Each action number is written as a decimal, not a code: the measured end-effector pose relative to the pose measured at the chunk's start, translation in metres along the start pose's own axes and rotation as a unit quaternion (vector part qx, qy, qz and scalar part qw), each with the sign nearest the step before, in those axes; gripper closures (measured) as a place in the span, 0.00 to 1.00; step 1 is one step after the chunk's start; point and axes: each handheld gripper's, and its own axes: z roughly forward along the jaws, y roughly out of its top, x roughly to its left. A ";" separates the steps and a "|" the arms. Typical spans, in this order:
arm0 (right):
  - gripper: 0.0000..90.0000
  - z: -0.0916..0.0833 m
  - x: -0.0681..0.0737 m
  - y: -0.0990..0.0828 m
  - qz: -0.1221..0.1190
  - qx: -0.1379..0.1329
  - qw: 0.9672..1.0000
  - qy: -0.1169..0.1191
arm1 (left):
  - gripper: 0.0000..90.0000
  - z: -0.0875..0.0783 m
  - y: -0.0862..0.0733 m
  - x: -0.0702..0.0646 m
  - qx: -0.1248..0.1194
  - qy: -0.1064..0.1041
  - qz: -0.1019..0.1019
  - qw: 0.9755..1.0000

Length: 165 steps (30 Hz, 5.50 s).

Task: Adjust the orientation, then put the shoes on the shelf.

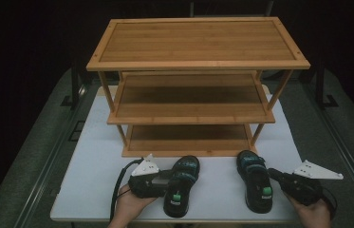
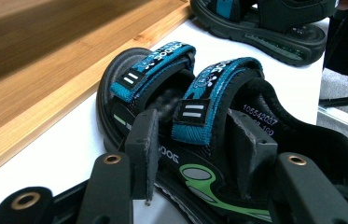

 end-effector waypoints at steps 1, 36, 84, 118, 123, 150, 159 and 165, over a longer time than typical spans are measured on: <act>0.95 -0.001 -0.001 0.000 0.002 -0.001 1.000 0.001 | 0.60 0.000 0.000 -0.001 0.001 -0.001 0.000 1.000; 0.53 -0.009 0.014 0.010 -0.003 -0.027 0.998 0.048 | 0.41 0.002 0.004 -0.007 0.007 0.022 0.003 1.000; 0.84 -0.003 0.023 0.012 -0.007 -0.008 1.000 0.005 | 0.87 -0.008 0.002 -0.011 -0.009 0.080 0.005 0.997; 0.84 0.003 0.047 0.027 -0.003 -0.040 0.999 0.025 | 0.87 -0.028 0.002 -0.002 -0.056 0.131 -0.012 0.990; 0.84 0.009 0.055 0.030 -0.004 -0.042 0.999 0.026 | 0.87 -0.030 0.001 0.001 -0.059 0.140 -0.017 0.988; 0.84 0.029 0.074 0.050 -0.016 -0.058 0.998 0.015 | 0.87 -0.032 0.006 0.008 -0.067 0.163 -0.025 0.984; 0.84 0.041 0.080 0.057 -0.025 -0.071 0.997 -0.002 | 0.87 -0.027 0.010 0.014 -0.074 0.177 -0.037 0.981; 0.84 0.047 0.081 0.061 -0.027 -0.080 0.996 -0.010 | 0.87 -0.022 0.017 0.017 -0.074 0.186 -0.039 0.979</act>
